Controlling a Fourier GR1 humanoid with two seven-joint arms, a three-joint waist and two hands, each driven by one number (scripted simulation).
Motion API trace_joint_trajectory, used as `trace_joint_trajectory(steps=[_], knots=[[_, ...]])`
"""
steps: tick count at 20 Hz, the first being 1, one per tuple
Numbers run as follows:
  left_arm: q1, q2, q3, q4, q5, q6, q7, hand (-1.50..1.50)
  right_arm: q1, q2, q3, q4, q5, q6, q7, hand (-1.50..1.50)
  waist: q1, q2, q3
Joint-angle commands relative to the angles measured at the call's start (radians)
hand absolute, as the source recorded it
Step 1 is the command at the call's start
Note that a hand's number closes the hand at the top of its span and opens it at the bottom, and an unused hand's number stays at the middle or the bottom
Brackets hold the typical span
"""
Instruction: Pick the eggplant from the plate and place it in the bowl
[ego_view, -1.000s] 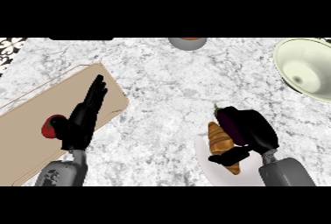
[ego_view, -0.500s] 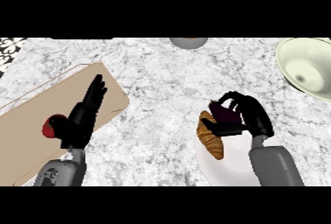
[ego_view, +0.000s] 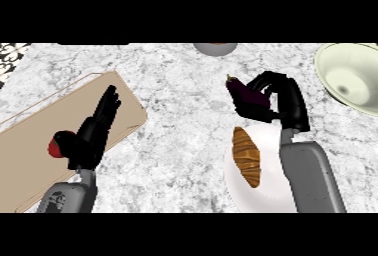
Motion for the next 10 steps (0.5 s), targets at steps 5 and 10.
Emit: trace_joint_trajectory(steps=[5,10], knots=[[0.054,-0.042,-0.03,0.035,-0.043,0.029,-0.076,0.0,-0.154,-0.023,0.074,-0.201,0.228,-0.062,0.236,1.5,-0.008,-0.003,-0.002],[-0.007,-0.045,-0.02,0.014,-0.044,0.041,-0.004,0.0,-0.284,-0.079,0.057,-0.279,0.308,0.077,0.469,1.5,-0.009,-0.003,-0.001]])
